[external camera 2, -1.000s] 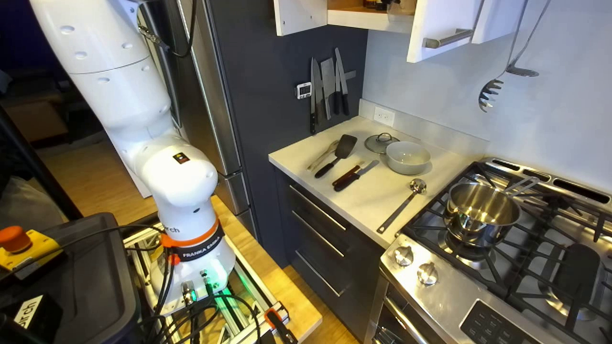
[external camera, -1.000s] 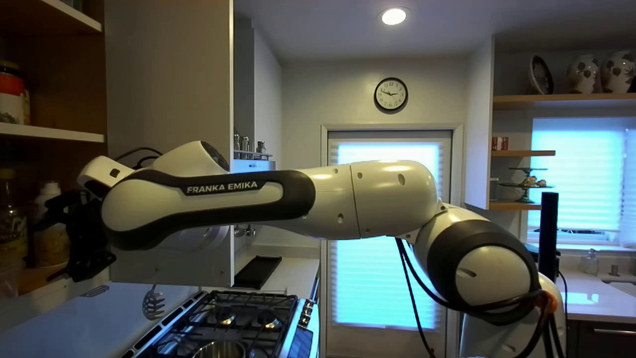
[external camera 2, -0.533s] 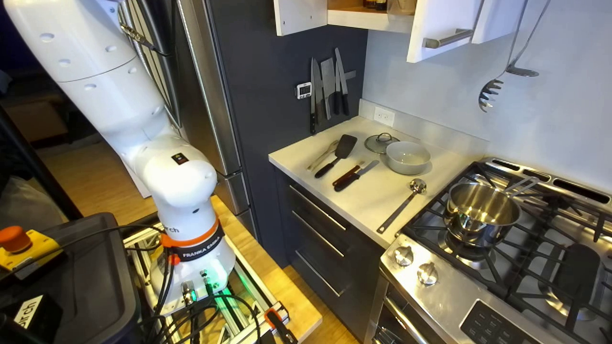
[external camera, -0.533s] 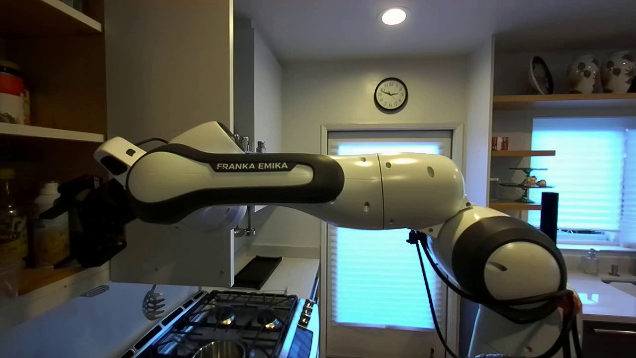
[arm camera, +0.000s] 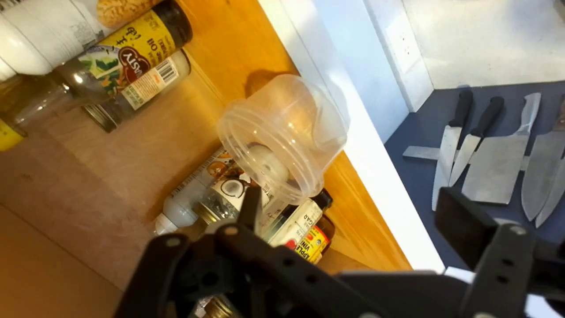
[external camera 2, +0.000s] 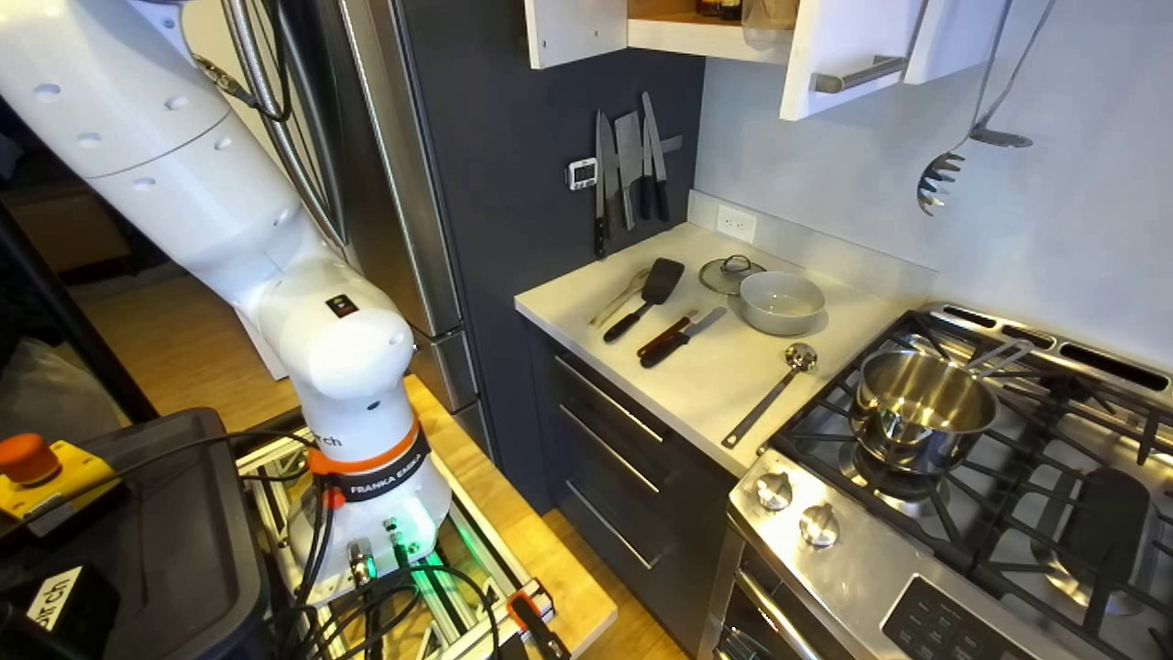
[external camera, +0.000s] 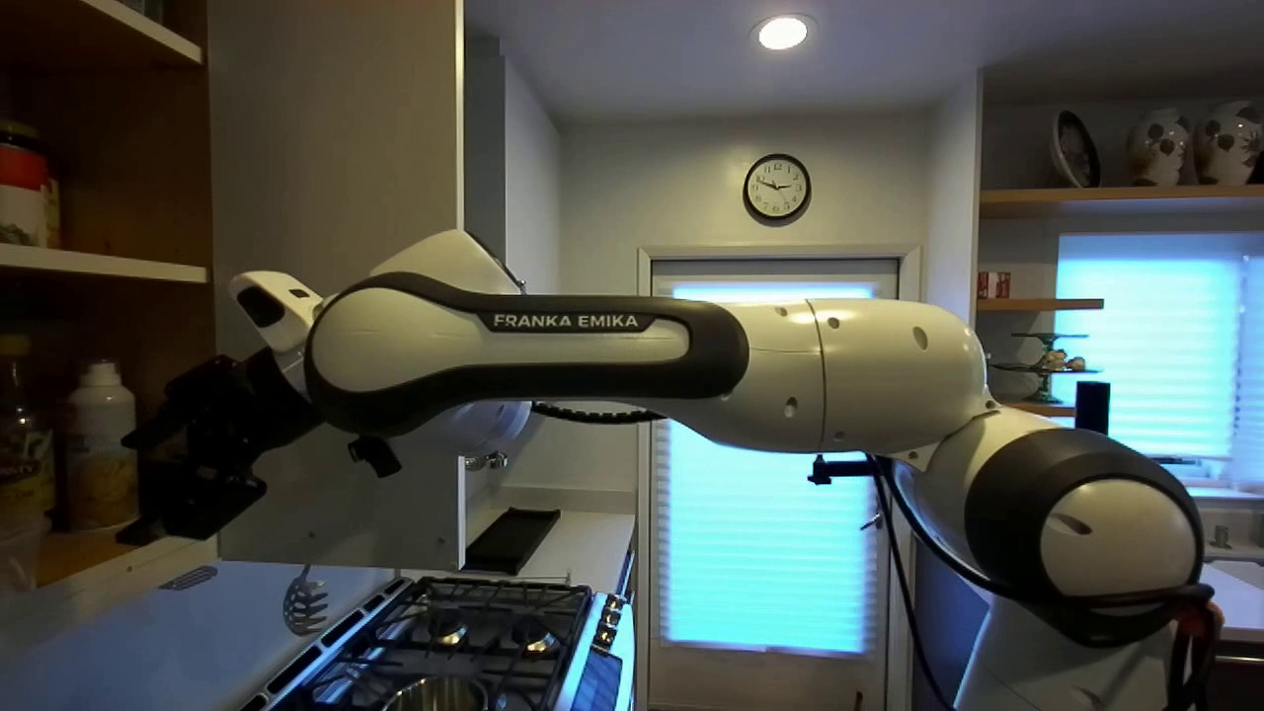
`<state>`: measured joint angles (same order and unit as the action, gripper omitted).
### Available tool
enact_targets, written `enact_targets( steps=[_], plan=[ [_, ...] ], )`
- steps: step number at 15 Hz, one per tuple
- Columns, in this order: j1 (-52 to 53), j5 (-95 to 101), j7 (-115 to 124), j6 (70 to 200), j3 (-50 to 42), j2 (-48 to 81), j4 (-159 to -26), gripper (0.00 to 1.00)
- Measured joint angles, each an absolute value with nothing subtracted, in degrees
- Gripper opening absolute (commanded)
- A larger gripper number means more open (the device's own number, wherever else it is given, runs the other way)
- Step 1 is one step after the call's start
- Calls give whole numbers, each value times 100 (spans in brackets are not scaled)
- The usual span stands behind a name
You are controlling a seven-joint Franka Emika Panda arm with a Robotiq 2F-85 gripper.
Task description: Turn the clear bowl in the upper cabinet upside down
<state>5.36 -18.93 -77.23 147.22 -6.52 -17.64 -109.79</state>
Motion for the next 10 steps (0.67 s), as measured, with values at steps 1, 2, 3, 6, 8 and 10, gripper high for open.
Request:
enact_targets(
  steps=[1,2,3,6,8,10],
  plan=[
    [529,-1890,-7437,14696,-635,-1849,-11026,100],
    [517,-1861,-7130,14678,-615,-1927,-11061,100],
    [483,-1755,-6782,14660,-580,-2009,-11104,100],
    [397,-1414,-5752,14466,-481,-2192,-11180,100],
    [378,-1293,-5137,14268,-431,-2263,-11188,100],
    [387,-1286,-4605,14167,-400,-2305,-11190,100]
  ],
)
